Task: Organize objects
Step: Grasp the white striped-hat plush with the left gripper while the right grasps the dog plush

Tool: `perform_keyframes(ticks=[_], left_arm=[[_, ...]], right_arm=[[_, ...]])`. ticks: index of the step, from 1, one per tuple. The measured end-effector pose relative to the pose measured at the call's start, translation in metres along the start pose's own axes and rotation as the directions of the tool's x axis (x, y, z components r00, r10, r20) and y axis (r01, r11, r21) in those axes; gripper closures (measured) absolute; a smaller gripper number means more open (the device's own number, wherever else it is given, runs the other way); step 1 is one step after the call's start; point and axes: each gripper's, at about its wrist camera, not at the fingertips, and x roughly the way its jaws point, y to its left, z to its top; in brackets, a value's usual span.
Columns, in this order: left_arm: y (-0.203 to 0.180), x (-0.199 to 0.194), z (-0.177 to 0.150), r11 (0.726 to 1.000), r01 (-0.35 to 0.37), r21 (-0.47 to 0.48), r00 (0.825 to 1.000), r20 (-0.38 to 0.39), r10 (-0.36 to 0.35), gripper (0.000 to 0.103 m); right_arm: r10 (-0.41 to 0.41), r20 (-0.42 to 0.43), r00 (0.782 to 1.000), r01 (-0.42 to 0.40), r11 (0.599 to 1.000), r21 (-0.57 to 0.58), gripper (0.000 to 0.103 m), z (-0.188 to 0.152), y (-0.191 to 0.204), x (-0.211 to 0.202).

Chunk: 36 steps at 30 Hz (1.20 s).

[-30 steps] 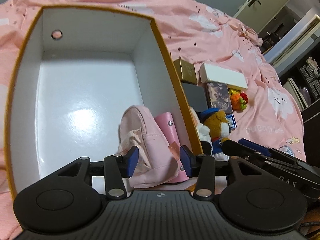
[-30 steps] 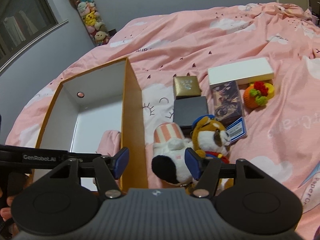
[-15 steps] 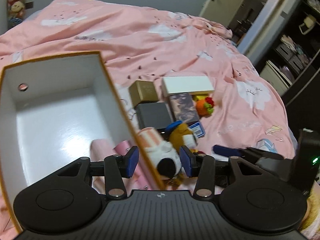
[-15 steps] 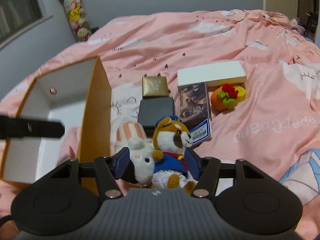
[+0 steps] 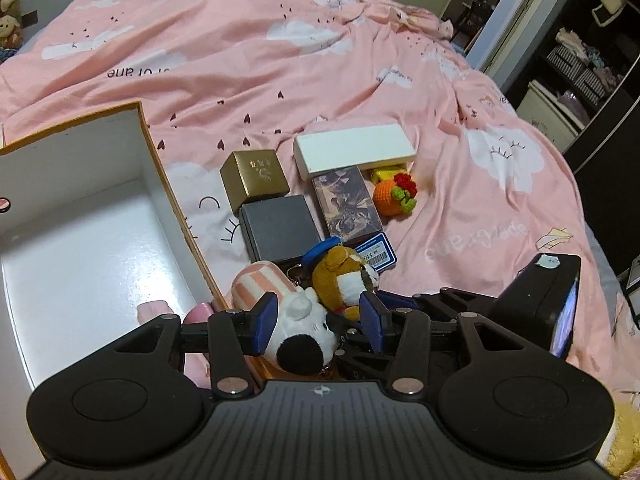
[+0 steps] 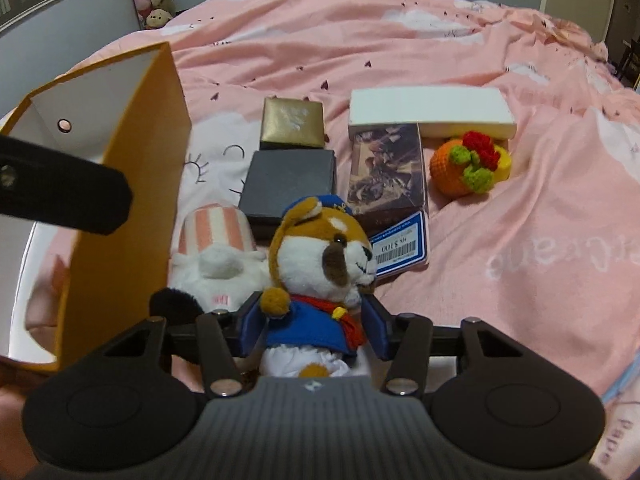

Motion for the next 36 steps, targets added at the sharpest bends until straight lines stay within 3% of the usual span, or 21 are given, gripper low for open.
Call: perform_keyframes(ticks=[4, 9, 15, 20, 26, 31, 36], left_arm=[[-0.004, 0.009, 0.003, 1.000, -0.011, 0.006, 0.999, -0.031, 0.011, 0.051], [-0.012, 0.018, 0.007, 0.999, -0.028, 0.035, 0.997, -0.065, 0.030, 0.051], [-0.023, 0.039, 0.012, 0.988, -0.116, 0.103, 0.981, -0.145, 0.130, 0.051], [-0.034, 0.066, 0.014, 0.961, -0.196, 0.196, 0.946, -0.219, 0.238, 0.049], [-0.037, 0.099, 0.016, 0.933, -0.239, 0.269, 0.881, -0.344, 0.325, 0.041], [-0.041, 0.113, 0.017, 0.923, -0.246, 0.295, 0.867, -0.359, 0.346, 0.029], [-0.051, 0.130, 0.015, 0.893, -0.285, 0.347, 0.839, -0.359, 0.408, 0.016]], right_arm=[[0.036, 0.003, 0.999, -0.036, 0.999, 0.033, 0.051, 0.000, -0.010, 0.006], [0.099, 0.016, 0.995, -0.101, 0.981, 0.165, 0.068, -0.005, -0.035, -0.002], [0.131, 0.086, 0.988, -0.150, 0.946, 0.288, 0.070, -0.011, -0.069, -0.034], [0.186, 0.101, 0.977, -0.211, 0.901, 0.378, 0.070, -0.016, -0.089, -0.029], [0.215, 0.121, 0.969, -0.246, 0.888, 0.390, 0.070, -0.020, -0.095, -0.027], [0.233, 0.129, 0.964, -0.266, 0.881, 0.391, 0.069, -0.021, -0.098, -0.025], [0.240, 0.136, 0.961, -0.275, 0.871, 0.406, 0.069, -0.022, -0.103, -0.026]])
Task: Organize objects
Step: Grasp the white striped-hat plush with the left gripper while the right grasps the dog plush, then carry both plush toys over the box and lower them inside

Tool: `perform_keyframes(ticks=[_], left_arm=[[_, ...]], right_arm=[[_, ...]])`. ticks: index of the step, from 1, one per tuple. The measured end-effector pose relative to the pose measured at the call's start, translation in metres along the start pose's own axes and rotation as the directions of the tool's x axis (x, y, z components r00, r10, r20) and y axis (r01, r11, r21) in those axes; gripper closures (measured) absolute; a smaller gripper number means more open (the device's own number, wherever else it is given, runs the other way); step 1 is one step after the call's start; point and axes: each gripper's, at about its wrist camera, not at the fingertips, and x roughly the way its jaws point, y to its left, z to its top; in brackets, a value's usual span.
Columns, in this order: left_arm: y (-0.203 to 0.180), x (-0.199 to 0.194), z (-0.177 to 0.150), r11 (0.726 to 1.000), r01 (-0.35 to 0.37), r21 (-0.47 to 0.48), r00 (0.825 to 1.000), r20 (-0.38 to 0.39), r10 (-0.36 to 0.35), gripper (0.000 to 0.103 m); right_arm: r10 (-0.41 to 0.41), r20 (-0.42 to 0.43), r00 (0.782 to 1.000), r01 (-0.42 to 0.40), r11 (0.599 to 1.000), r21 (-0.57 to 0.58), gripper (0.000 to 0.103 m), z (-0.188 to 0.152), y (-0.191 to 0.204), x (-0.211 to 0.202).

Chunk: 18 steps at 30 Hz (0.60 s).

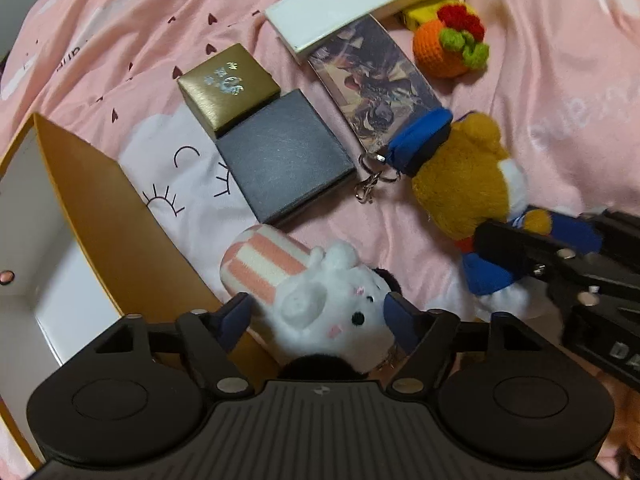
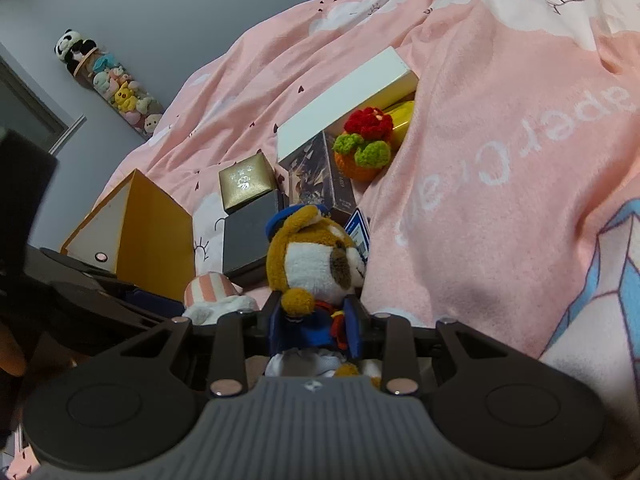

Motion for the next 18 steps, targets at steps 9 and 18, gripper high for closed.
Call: perform_keyframes(ticks=[9, 18], left_arm=[[-0.022, 0.010, -0.011, 0.979, -0.072, 0.189, 0.997, 0.008, 0.071, 0.008], [-0.032, 0.020, -0.028, 0.935, -0.135, 0.327, 0.991, 0.047, 0.127, 0.003]], right_arm=[[0.026, 0.001, 1.000, -0.026, 0.998, 0.063, 0.069, 0.002, -0.013, 0.002], [0.020, 0.000, 1.000, -0.020, 0.999, 0.050, 0.069, 0.003, -0.011, 0.004]])
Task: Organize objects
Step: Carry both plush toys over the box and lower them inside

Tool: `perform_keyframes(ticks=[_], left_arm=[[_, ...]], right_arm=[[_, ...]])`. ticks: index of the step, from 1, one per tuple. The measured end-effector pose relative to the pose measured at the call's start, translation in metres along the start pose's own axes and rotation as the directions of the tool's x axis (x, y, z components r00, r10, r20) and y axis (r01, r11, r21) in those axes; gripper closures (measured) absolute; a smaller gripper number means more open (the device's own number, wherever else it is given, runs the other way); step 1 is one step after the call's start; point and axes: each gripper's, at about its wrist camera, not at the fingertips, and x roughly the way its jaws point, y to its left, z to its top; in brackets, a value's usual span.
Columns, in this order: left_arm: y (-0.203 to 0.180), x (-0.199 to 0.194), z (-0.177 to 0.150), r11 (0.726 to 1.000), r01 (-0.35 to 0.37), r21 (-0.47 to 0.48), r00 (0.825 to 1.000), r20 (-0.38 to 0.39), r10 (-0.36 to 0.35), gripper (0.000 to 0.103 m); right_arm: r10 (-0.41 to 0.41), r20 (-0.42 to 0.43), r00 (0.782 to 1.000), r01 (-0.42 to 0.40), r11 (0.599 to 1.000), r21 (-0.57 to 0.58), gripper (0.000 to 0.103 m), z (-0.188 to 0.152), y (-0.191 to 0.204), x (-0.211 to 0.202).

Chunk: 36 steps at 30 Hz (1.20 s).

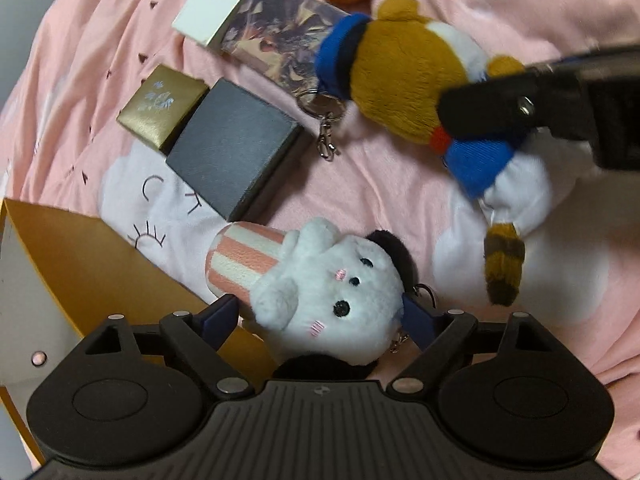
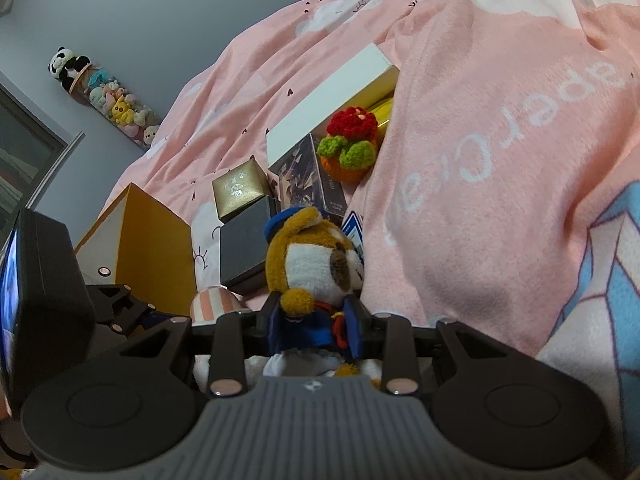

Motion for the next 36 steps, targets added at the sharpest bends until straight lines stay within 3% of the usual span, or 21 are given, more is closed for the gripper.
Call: perform_keyframes(ticks=[8, 14, 18, 28, 32, 36], left_arm=[[0.008, -0.017, -0.021, 1.000, 0.016, -0.023, 0.992, 0.125, -0.013, 0.020], [0.009, -0.036, -0.033, 0.995, 0.038, -0.087, 0.969, 0.248, -0.015, 0.025], [0.017, -0.057, -0.048, 0.989, 0.070, -0.131, 0.941, 0.338, -0.022, 0.026], [0.046, -0.131, -0.088, 0.974, 0.121, -0.190, 0.843, 0.538, 0.000, 0.026], [0.072, -0.159, -0.113, 0.964, 0.141, -0.224, 0.824, 0.567, 0.011, 0.025], [0.099, -0.180, -0.141, 0.959, 0.120, -0.258, 0.825, 0.563, 0.048, 0.025]], right_arm=[[-0.017, 0.001, 1.000, 0.017, 0.999, -0.032, 0.069, -0.002, 0.006, 0.000], [-0.038, 0.012, 0.999, 0.039, 0.995, -0.086, 0.069, -0.005, 0.019, -0.004], [-0.045, 0.027, 0.999, 0.048, 0.991, -0.123, 0.070, -0.007, 0.030, -0.013], [0.001, 0.105, 0.995, 0.013, 0.991, -0.137, 0.071, 0.000, 0.058, -0.052], [0.067, 0.124, 0.990, -0.048, 0.987, -0.152, 0.071, 0.007, 0.080, -0.066], [0.145, 0.128, 0.981, -0.115, 0.969, -0.217, 0.071, 0.008, 0.115, -0.075]])
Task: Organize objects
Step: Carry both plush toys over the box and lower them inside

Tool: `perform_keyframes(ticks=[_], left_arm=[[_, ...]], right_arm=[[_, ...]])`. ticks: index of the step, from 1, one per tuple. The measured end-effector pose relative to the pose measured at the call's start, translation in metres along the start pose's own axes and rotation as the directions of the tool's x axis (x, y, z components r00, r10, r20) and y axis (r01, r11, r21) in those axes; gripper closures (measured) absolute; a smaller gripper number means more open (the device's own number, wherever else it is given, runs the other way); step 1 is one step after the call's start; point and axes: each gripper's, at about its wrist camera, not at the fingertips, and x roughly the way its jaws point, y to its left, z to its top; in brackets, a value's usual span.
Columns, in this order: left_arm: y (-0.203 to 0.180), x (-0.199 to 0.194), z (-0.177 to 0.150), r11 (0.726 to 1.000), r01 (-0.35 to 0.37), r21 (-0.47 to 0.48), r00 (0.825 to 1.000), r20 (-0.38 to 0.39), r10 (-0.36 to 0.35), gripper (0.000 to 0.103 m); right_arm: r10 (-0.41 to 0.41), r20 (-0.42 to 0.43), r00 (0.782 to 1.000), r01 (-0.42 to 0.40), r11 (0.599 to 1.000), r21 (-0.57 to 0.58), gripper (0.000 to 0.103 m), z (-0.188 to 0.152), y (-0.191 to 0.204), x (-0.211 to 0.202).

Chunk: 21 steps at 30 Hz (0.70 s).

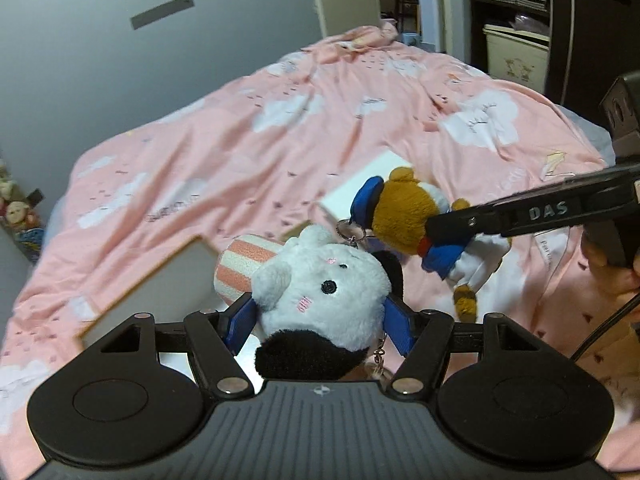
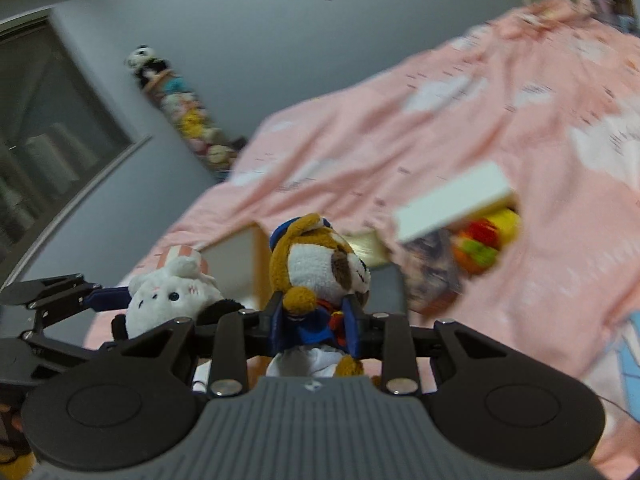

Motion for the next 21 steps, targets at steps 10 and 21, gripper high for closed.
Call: perform_keyframes(ticks=[10, 21], left_arm=[[0.033, -0.012, -0.043, 0.987, -0.080, 0.141, 0.979, -0.173, 0.104, 0.025], [0.036, 0.031, -0.089, 0.951, 0.022, 0.307, 0.929, -0.357, 0.093, 0.025]], right_arm=[[0.240, -0.127, 0.963, -0.241, 0.970, 0.001, 0.071, -0.001, 0.081, 0.047], [0.186, -0.353, 0.917, -0.177, 0.983, 0.056, 0.071, -0.051, 0.107, 0.126]])
